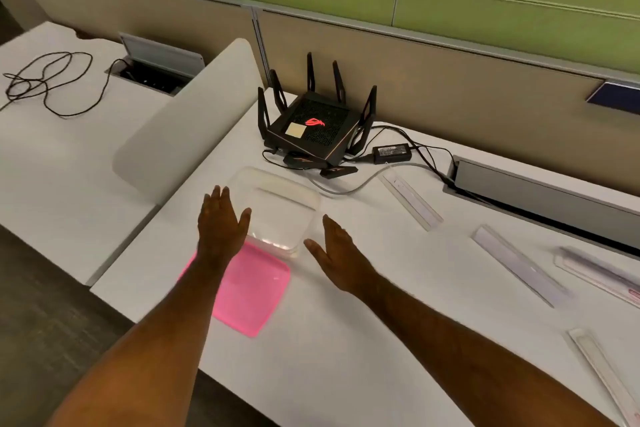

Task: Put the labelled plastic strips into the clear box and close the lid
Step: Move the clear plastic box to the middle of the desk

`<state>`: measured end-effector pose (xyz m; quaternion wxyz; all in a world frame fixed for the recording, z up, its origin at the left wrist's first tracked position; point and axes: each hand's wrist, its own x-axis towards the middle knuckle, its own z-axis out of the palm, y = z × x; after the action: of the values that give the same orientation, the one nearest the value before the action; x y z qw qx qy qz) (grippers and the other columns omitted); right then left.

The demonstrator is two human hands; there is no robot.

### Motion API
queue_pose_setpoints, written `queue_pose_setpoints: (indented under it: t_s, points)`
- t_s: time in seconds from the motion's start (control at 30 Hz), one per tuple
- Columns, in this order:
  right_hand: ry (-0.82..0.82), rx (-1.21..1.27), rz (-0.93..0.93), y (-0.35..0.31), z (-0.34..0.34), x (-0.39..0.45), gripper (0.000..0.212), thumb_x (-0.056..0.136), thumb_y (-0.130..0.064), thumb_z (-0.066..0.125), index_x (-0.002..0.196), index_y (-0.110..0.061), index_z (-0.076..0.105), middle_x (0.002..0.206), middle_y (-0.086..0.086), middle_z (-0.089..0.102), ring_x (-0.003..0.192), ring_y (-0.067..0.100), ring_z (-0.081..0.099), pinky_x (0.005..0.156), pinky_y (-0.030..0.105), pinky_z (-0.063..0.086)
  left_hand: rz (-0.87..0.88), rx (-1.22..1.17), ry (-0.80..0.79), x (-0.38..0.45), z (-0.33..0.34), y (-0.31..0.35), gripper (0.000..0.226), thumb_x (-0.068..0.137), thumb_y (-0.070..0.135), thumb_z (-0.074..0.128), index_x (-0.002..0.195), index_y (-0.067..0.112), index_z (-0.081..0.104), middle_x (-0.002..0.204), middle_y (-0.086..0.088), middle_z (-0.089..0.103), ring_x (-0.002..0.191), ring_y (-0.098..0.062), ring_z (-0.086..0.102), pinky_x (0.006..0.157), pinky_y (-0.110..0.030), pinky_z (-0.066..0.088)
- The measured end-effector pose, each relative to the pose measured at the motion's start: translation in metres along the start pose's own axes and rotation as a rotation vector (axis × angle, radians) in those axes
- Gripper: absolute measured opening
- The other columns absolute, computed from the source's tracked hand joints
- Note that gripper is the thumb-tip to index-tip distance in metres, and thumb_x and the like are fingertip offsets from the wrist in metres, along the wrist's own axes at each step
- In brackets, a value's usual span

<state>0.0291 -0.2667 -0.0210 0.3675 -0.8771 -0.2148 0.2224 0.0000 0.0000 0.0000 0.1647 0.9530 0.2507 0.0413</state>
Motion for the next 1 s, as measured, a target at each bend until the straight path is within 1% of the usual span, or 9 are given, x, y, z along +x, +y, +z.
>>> queue_pose_setpoints:
  t_s: [0.07,0.17,0.23,0.3,0.43,0.6,0.77,0.93,1.0]
  points:
    - [-0.049,0.000,-0.007,-0.007,0.003,0.005,0.083,0.102,-0.061,0.031,0.160,-0.010,0.001,0.170,0.007,0.003,0.156,0.018,0.004,0.124,0.029,-0.001,-0.040,0.016,-0.005,0.010,-0.006,-0.005,0.075,0.100,0.039,0.054,0.156,0.002,0.022,0.164,-0.018,0.019,0.151,-0.039,0.015,0.120,-0.053,0.021]
    - [-0.086,0.098,0.049,-0.022,0.008,0.014,0.085,0.102,-0.061,0.034,0.161,-0.012,-0.002,0.170,0.005,-0.001,0.157,0.021,0.002,0.128,0.038,0.004,-0.083,0.003,-0.037,0.031,-0.012,-0.016,0.078,0.100,0.041,0.053,0.157,0.002,0.016,0.165,-0.018,0.017,0.152,-0.037,0.015,0.120,-0.051,0.019]
    - [-0.087,0.166,0.071,-0.031,0.008,0.020,0.086,0.101,-0.062,0.035,0.161,-0.013,-0.003,0.170,0.004,-0.002,0.157,0.022,0.003,0.127,0.038,0.005,-0.096,-0.007,-0.039,0.039,-0.013,-0.021,0.078,0.100,0.041,0.053,0.157,0.001,0.017,0.163,-0.020,0.021,0.150,-0.038,0.020,0.120,-0.050,0.021]
    - [-0.093,0.232,0.080,-0.035,0.011,0.027,0.087,0.101,-0.062,0.036,0.161,-0.014,-0.004,0.170,0.002,-0.001,0.157,0.022,0.005,0.127,0.038,0.005,-0.141,-0.045,-0.026,0.046,-0.015,-0.026,0.076,0.099,0.040,0.056,0.156,0.002,0.022,0.159,-0.022,0.031,0.146,-0.040,0.027,0.117,-0.052,0.027]
    - [-0.125,0.353,0.130,-0.043,0.023,0.035,0.086,0.100,-0.064,0.038,0.161,-0.020,-0.002,0.170,0.001,0.006,0.156,0.019,0.012,0.123,0.033,0.010,-0.230,-0.093,-0.033,0.047,-0.006,-0.042,0.072,0.098,0.043,0.056,0.154,0.005,0.029,0.151,-0.021,0.041,0.142,-0.041,0.033,0.113,-0.054,0.032]
    - [-0.148,0.441,0.199,-0.039,0.032,0.042,0.087,0.097,-0.069,0.039,0.161,-0.028,-0.001,0.168,0.002,0.017,0.153,0.022,0.023,0.121,0.034,0.018,-0.313,-0.316,-0.030,0.046,0.013,-0.053,0.069,0.098,0.041,0.058,0.151,0.006,0.033,0.150,-0.017,0.043,0.139,-0.038,0.039,0.113,-0.051,0.036]
    - [-0.227,0.475,0.223,-0.031,0.032,0.046,0.090,0.094,-0.071,0.041,0.160,-0.031,-0.006,0.169,0.000,0.013,0.154,0.019,0.020,0.121,0.033,0.017,-0.378,-0.457,-0.028,0.049,0.023,-0.054,0.065,0.096,0.038,0.062,0.148,0.007,0.038,0.147,-0.014,0.045,0.134,-0.033,0.046,0.111,-0.045,0.039]
    - [-0.267,0.502,0.230,-0.015,0.024,0.046,0.091,0.094,-0.071,0.042,0.160,-0.031,-0.006,0.169,-0.004,0.005,0.155,0.015,0.012,0.123,0.033,0.010,-0.392,-0.540,0.010,0.044,0.033,-0.049,0.057,0.096,0.037,0.062,0.143,0.009,0.044,0.141,-0.010,0.050,0.127,-0.029,0.051,0.098,-0.034,0.041]
    - [-0.261,0.530,0.231,-0.013,0.025,0.043,0.090,0.095,-0.069,0.043,0.160,-0.031,-0.006,0.169,-0.004,0.004,0.155,0.013,0.012,0.124,0.032,0.010,-0.395,-0.554,0.020,0.041,0.036,-0.048,0.055,0.096,0.038,0.062,0.141,0.010,0.045,0.140,-0.009,0.051,0.126,-0.028,0.052,0.096,-0.033,0.041]
